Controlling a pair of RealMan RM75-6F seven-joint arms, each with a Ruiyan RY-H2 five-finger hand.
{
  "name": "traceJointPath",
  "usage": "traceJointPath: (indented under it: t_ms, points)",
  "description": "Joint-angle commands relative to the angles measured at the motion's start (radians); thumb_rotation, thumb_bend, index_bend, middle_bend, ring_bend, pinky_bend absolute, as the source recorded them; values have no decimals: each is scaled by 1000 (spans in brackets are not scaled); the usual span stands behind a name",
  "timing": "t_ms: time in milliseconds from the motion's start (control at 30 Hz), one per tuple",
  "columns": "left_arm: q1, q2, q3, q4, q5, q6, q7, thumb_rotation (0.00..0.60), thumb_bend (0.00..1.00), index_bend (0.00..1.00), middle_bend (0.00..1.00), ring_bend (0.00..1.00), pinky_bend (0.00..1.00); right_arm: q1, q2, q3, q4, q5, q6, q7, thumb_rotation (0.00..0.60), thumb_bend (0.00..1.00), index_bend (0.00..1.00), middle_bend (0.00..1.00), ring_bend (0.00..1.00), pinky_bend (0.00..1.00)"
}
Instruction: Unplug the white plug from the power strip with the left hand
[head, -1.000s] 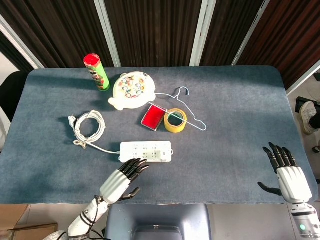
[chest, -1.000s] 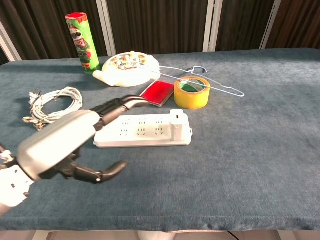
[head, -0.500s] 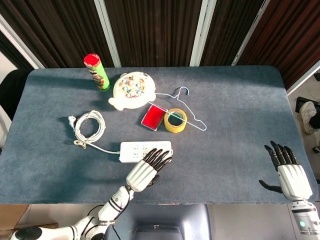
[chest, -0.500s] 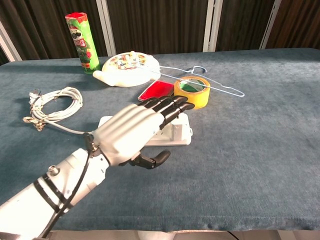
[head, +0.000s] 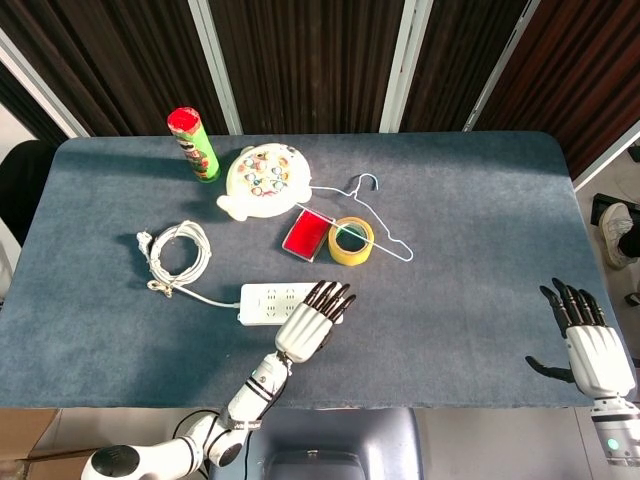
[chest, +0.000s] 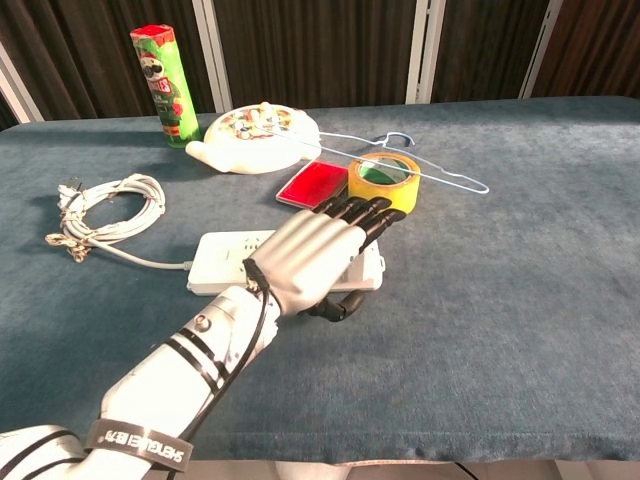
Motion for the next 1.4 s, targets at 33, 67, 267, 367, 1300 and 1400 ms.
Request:
traceJointPath:
  t_ms: [33, 67, 267, 367, 1300, 1400]
  points:
    - [-26, -16, -13, 13, -33, -7, -8, 600, 382, 0, 0, 0, 72, 0, 1, -1, 0, -1, 1, 3, 600, 149, 0, 0, 0, 0]
    - [-32, -16, -13, 9, -48, -13, -4, 600, 381, 0, 0, 0, 71, -1, 2, -1, 0, -3, 2, 5, 600, 149, 0, 0, 0, 0]
    - [-55, -16, -3, 6, -109, -12, -2, 600, 378, 0, 25, 16, 72, -1, 20, -12, -3, -21, -2, 46, 600, 149, 0, 0, 0, 0]
    - [-63, -16, 8, 10, -130, -3, 7, 600, 385, 0, 59, 46, 73, -1, 23, -12, -1, -21, -2, 54, 600, 149, 0, 0, 0, 0]
    - [-77, -16, 34, -54, -215, 27, -20, 600, 612, 360, 450, 421, 480, 215, -118, -39, 171, -266, -156, 73, 600, 377, 74, 135, 0, 0]
    - [-76, -13, 30, -62, -213, 27, -13, 600, 618, 360, 450, 421, 482, 266, -174, -59, 241, -345, -164, 78, 600, 516, 129, 177, 0, 13]
